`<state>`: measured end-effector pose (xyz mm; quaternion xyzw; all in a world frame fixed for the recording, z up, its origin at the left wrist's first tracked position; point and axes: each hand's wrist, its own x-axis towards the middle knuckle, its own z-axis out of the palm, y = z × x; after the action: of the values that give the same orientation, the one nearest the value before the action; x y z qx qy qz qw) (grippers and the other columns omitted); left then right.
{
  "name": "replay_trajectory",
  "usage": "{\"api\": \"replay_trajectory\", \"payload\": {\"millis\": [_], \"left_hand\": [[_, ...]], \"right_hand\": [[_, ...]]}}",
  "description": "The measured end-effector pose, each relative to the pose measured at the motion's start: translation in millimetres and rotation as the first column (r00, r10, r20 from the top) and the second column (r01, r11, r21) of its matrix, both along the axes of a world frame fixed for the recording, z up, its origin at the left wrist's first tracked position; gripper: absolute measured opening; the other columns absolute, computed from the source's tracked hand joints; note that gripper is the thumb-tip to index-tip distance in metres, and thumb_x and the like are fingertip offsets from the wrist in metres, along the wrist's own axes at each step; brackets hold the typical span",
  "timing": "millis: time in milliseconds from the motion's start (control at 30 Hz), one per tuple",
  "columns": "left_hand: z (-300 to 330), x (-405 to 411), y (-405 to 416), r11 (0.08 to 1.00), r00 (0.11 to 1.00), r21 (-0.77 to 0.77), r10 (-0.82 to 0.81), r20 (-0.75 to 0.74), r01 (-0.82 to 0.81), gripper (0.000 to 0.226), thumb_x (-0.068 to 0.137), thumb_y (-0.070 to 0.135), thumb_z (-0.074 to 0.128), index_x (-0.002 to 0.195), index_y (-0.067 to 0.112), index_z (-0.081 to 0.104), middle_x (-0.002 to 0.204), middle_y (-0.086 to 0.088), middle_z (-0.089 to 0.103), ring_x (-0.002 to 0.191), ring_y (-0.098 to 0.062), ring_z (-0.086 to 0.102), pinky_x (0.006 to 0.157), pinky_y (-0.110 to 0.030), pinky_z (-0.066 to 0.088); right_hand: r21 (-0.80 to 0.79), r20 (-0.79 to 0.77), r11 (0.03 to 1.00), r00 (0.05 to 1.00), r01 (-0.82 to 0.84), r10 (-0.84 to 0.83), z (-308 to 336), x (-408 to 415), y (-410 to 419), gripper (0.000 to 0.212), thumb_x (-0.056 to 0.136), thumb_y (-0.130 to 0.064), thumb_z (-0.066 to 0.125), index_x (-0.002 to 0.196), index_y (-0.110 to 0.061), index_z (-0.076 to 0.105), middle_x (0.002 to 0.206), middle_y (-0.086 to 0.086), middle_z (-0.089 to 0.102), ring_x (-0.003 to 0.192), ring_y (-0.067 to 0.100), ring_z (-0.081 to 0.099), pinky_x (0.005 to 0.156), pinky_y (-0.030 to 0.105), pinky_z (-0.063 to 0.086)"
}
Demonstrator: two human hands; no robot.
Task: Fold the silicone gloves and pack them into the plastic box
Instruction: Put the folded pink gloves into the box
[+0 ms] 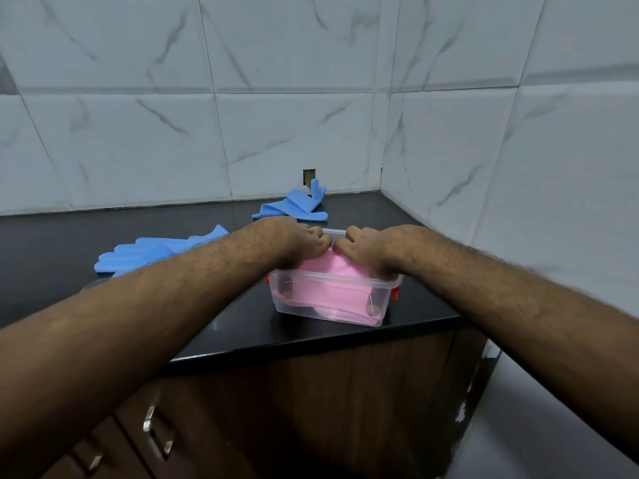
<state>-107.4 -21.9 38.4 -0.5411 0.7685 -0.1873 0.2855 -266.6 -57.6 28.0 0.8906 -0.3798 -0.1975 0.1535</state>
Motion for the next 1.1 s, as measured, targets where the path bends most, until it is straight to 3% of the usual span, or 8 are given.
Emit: {"api": "replay_trajectory", "payload": {"millis": [200,300,433,533,667,867,967,1100], "left_hand": [[-5.9,13.2,-5.2,0.98,0.987,-0.121,-0.158,0.029,0.16,0.035,0.103,0.018,0.051,0.136,0.015,0.043,0.136,-0.002,0.056,0.121,-0.02,0.056,0.106,-0.041,0.046],[-6.7,24.2,-6.1,0.986,0.987,-0.13,-0.12,-0.111,0.105,0.03,0.099,0.023,0.054,0.129,0.018,0.049,0.129,-0.001,0.06,0.116,-0.021,0.056,0.1,-0.037,0.045],[-2.0,33.9,-3.6,1.0,0.953,0.013,0.017,-0.301,-0.014,0.041,0.089,0.045,0.069,0.123,0.025,0.058,0.115,0.005,0.059,0.106,-0.018,0.054,0.089,-0.032,0.044],[-5.7,36.5,-6.6,0.999,0.93,-0.028,-0.029,-0.366,0.021,0.027,0.094,0.04,0.062,0.117,0.026,0.063,0.092,0.012,0.06,0.092,-0.016,0.055,0.081,-0.03,0.038],[-13.7,37.0,-9.5,0.996,0.96,-0.093,-0.026,-0.278,0.0,0.03,0.096,0.042,0.059,0.122,0.028,0.058,0.099,0.01,0.066,0.097,-0.017,0.056,0.088,-0.031,0.031],[-12.4,39.7,-16.2,0.994,0.971,-0.108,0.003,-0.239,-0.03,0.036,0.093,0.027,0.062,0.128,0.028,0.051,0.096,0.009,0.054,0.103,-0.019,0.049,0.101,-0.035,0.036],[-17.5,39.8,-13.6,0.993,0.964,-0.096,0.044,-0.264,-0.072,0.032,0.098,0.024,0.055,0.128,0.023,0.047,0.115,-0.003,0.062,0.116,-0.028,0.052,0.107,-0.046,0.042],[-20.6,39.7,-13.6,0.993,0.946,-0.099,0.029,-0.323,-0.064,0.026,0.1,0.025,0.051,0.126,0.025,0.048,0.116,0.0,0.064,0.11,-0.023,0.054,0.107,-0.042,0.038]], "right_hand": [[0.017,-0.02,1.0,1.0,-0.013,0.013,2.8,0.5,0.9,0.089,0.086,-0.003,0.067,0.155,-0.022,0.015,0.142,0.011,0.033,0.124,0.027,0.046,0.1,0.043,0.048],[0.141,0.083,0.99,0.996,0.012,-0.024,12.1,-2.9,-1.5,0.087,0.083,-0.03,0.079,0.151,-0.029,0.025,0.137,0.001,0.037,0.116,0.025,0.053,0.095,0.043,0.051],[0.081,0.425,0.993,0.904,-0.086,0.044,17.4,-3.8,-5.9,0.041,0.091,-0.045,0.069,0.125,-0.025,0.059,0.111,-0.006,0.056,0.098,0.015,0.056,0.078,0.028,0.044],[0.089,0.549,0.991,0.835,-0.103,0.037,8.8,0.3,-6.9,0.022,0.093,-0.04,0.069,0.109,-0.026,0.063,0.086,-0.015,0.051,0.087,0.013,0.056,0.065,0.024,0.038],[0.132,0.444,0.99,0.896,-0.044,-0.02,-6.9,0.7,-9.3,0.033,0.089,-0.031,0.072,0.115,-0.022,0.053,0.093,-0.007,0.051,0.081,0.015,0.053,0.065,0.027,0.037],[0.19,0.305,0.98,0.945,0.064,-0.121,-3.4,2.7,-6.9,0.07,0.085,-0.027,0.078,0.139,-0.022,0.033,0.099,-0.003,0.054,0.076,0.012,0.052,0.067,0.032,0.045],[0.182,0.264,0.979,0.955,0.088,-0.135,-1.1,3.8,-4.0,0.069,0.09,-0.022,0.071,0.143,-0.024,0.028,0.125,0.007,0.057,0.077,0.015,0.052,0.071,0.034,0.047],[0.197,0.256,0.975,0.955,0.1,-0.15,1.7,3.0,-1.7,0.056,0.094,-0.019,0.064,0.139,-0.027,0.032,0.106,0.001,0.049,0.073,0.011,0.049,0.073,0.036,0.05]]}}
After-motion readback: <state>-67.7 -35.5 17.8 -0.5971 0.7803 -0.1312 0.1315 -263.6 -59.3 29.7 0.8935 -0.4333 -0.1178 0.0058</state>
